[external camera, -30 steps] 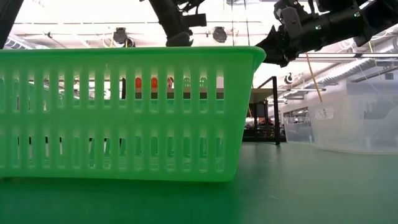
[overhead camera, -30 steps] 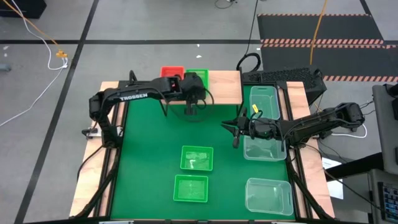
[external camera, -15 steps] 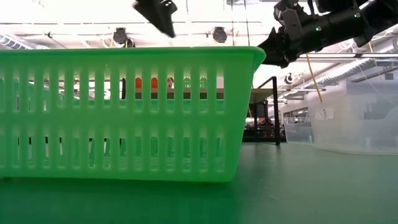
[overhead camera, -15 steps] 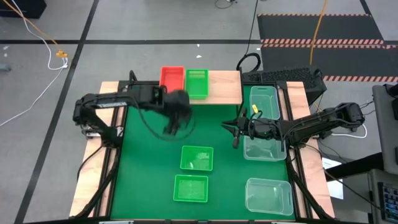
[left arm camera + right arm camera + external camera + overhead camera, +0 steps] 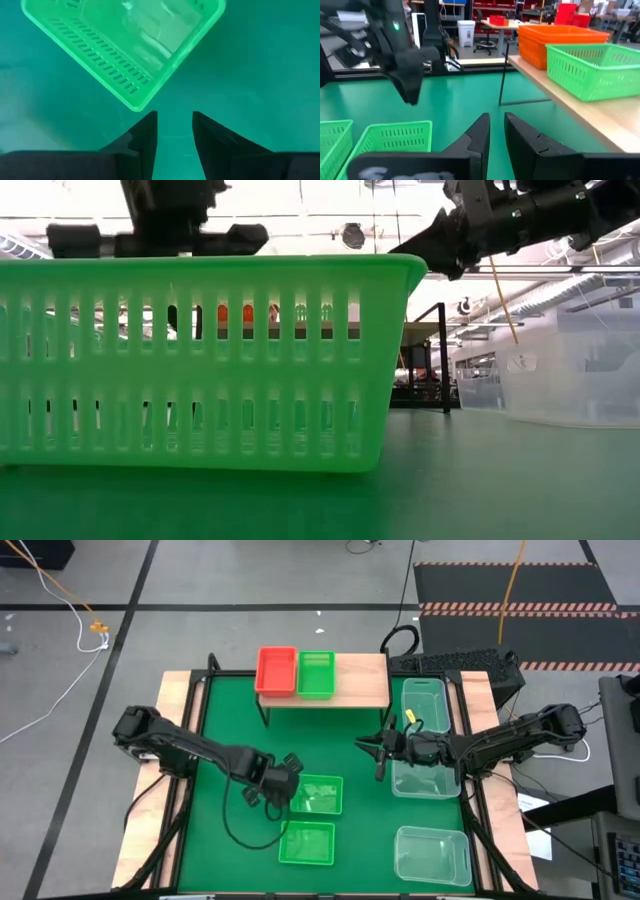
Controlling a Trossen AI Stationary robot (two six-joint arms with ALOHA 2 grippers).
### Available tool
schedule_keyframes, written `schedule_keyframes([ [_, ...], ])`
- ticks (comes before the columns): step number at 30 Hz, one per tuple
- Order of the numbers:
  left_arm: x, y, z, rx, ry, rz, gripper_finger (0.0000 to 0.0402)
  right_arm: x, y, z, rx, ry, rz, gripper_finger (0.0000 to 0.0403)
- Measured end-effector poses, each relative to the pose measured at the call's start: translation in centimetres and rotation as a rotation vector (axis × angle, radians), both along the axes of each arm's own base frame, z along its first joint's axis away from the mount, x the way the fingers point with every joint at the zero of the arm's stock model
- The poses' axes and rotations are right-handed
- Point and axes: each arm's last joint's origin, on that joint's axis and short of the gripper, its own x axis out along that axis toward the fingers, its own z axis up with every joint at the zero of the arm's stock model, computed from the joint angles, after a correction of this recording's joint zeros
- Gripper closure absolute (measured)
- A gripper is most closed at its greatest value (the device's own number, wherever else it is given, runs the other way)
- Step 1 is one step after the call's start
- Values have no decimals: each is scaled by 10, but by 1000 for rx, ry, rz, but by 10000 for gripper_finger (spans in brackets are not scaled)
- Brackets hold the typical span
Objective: Stack baskets on shelf by color
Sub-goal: Stack the top green bin on the green bin on the shelf
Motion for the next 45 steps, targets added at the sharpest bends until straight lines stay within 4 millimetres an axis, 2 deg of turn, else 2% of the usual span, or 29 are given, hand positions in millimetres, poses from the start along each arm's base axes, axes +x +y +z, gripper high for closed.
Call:
schedule_keyframes([
  [12, 6, -2, -27, -26, -141, -248, 279, 0, 0, 1, -21, 0, 0, 353],
  [18, 7, -2, -39, -6, -115, -316, 279, 0, 0, 0, -18, 7, 0, 353],
  [23, 13, -4, -51, -51, -118, -202, 287, 0, 0, 0, -4, 3, -1, 353],
  [26, 17, -4, -47, -92, -135, -100, 322, 0, 0, 0, -4, 3, -2, 353],
  [30, 19, -2, -19, -130, -159, 6, 387, 0, 0, 0, -4, 3, -2, 353],
  [34, 26, 0, 25, -213, -208, 160, 384, 0, 0, 0, -4, 5, -1, 353],
  [39, 35, 6, 97, -442, -233, 249, 393, 0, 3, -1, -4, 9, 12, 353],
  [41, 38, 9, 129, -503, -309, 262, 392, 0, 4, 0, -6, 6, 19, 353],
  [43, 36, 17, 159, -476, -383, 272, 384, 0, 5, 0, -8, 2, 21, 353],
  [45, 31, 30, 191, -348, -506, 295, 381, 0, 5, 0, -9, 2, 21, 353],
])
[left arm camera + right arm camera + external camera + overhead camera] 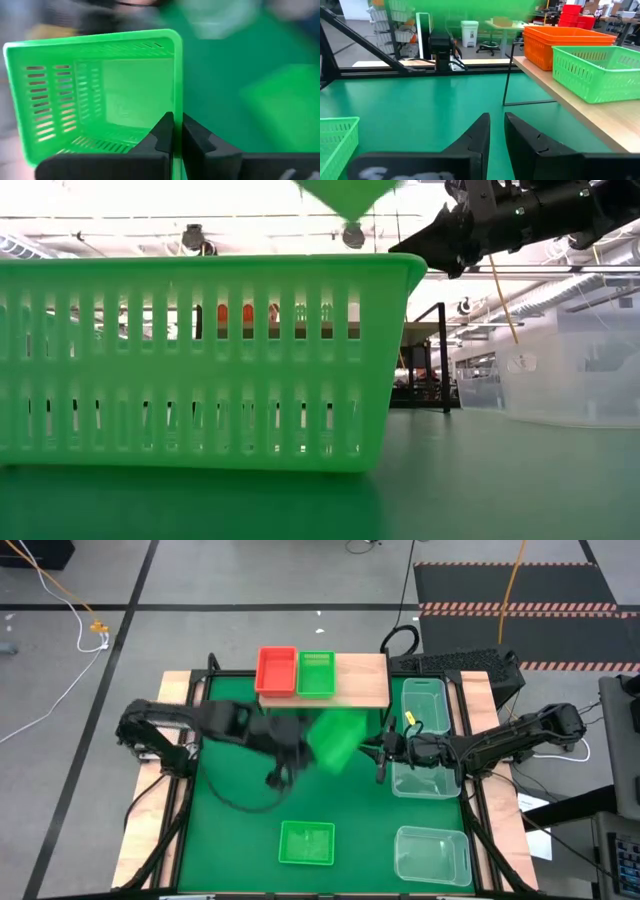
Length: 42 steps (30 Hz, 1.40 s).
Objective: Stack baskets on shelf by color
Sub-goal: Stack the top green bin on the green bin on the shelf
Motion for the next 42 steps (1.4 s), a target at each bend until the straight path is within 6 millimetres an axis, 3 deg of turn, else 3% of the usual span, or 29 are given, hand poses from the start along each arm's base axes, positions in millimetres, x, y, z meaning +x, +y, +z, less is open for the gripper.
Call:
schedule_keyframes([
  [3, -7, 36, 41, 110, -136, 200, 387, 0, 0, 1, 2, -13, 0, 353],
  [6, -8, 77, 56, 83, -187, 348, 393, 0, 0, 1, 2, -15, -1, 353],
  [12, 7, 150, 37, 51, -162, 583, 386, 0, 0, 2, -14, -21, 1, 353],
  [16, 26, 184, 5, 29, -70, 676, 394, 0, 0, 3, -39, -22, 3, 353],
  [23, 38, 195, -27, 23, 89, 690, 367, 0, -1, 3, -97, -7, -8, 353],
  [27, 44, 191, -40, 25, 173, 665, 376, 0, -4, 5, -218, 12, -72, 353],
  [33, 44, 187, -42, 39, 201, 633, 389, 0, -6, 9, -264, -9, -97, 353],
  [42, 35, 182, -43, 8, 283, 630, 331, 0, -6, 12, -258, -43, -105, 353],
])
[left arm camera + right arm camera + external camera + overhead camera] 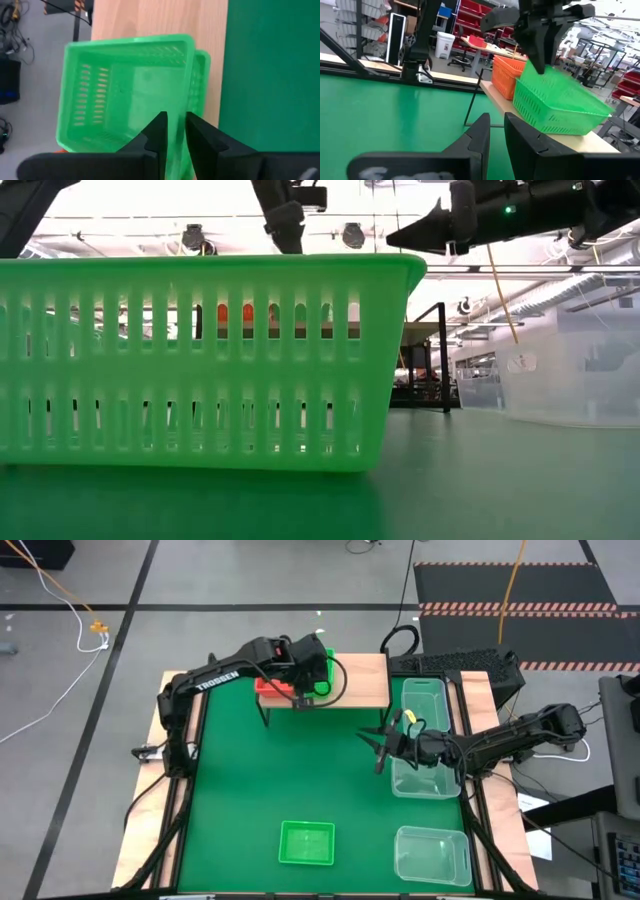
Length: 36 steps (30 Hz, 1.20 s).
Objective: Stack baskets on shelf by color
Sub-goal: Stack the top green bin on the green bin on the shelf, then stack the green bin on the green bin on the shelf
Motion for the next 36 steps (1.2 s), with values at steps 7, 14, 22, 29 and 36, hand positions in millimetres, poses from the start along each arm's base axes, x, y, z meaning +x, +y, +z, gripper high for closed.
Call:
schedule_keyframes([
  [7, 2, -3, 1, -20, -27, 34, 323, 0, -2, 1, -6, -5, -10, 353],
  [14, 2, -20, 10, -13, -70, 7, 316, 0, -3, -2, 11, 12, -14, 353],
  [22, -25, -98, 17, -130, 40, -97, 290, -5, 6, 0, 18, 34, 34, 353],
  [29, -44, -210, -58, -132, 229, -488, 289, -11, 11, -1, 86, 58, 56, 353],
  [36, -75, -272, -126, 87, 390, -928, 289, -10, 13, 2, 88, 27, 67, 353],
])
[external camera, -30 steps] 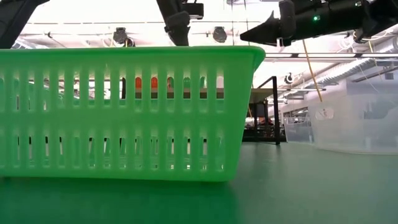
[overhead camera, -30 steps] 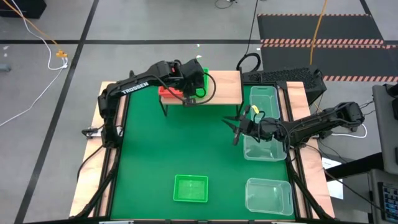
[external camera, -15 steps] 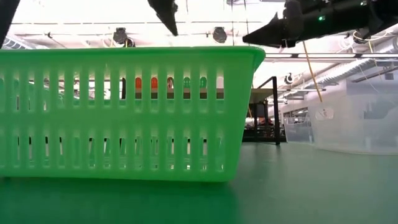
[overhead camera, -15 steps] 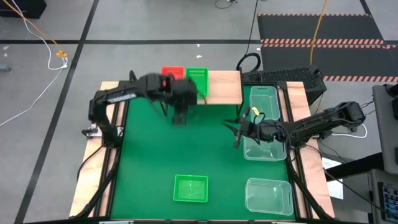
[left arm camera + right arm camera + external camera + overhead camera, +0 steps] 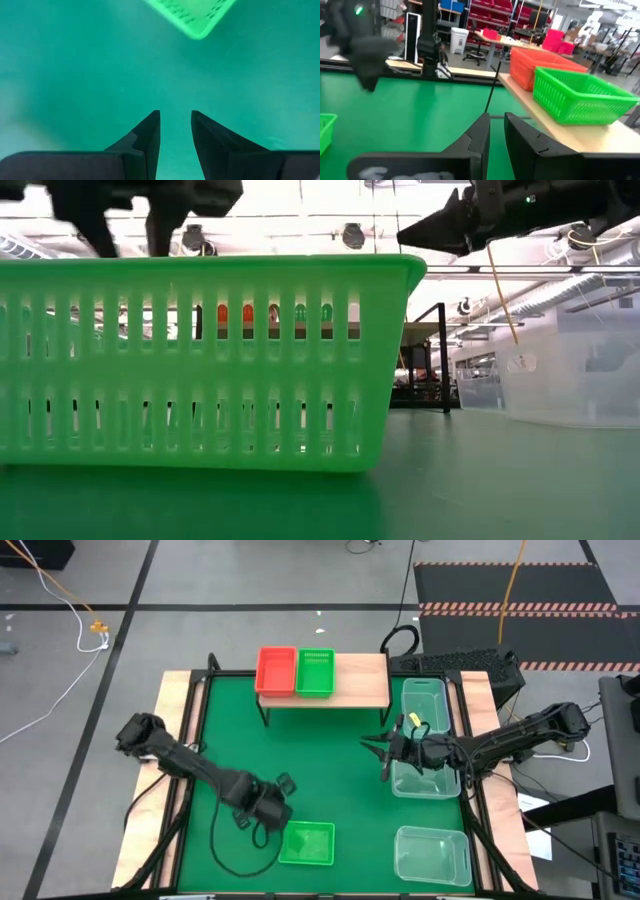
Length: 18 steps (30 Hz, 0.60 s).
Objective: Stack baskets on shelf by color
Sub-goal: Stack the green bin on the green bin on the shelf
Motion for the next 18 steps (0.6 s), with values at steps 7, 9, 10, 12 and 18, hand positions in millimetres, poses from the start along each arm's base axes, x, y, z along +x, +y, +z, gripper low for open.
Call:
schedule_keyframes([
  [7, -1, -19, -13, -20, -110, -89, 289, 1, -4, 7, -92, -44, -13, 353],
  [9, 3, -26, -14, -89, -149, -130, 289, 1, -6, 8, -106, -43, -25, 353],
  [10, 4, -29, -15, -126, -164, -155, 289, 1, -8, 7, -110, -38, -31, 353],
  [12, 5, -35, -16, -194, -178, -203, 289, 1, -10, 7, -113, -30, -40, 353],
  [18, 1, -39, -21, -223, -172, -233, 289, 1, -12, 5, -93, -23, -50, 353],
])
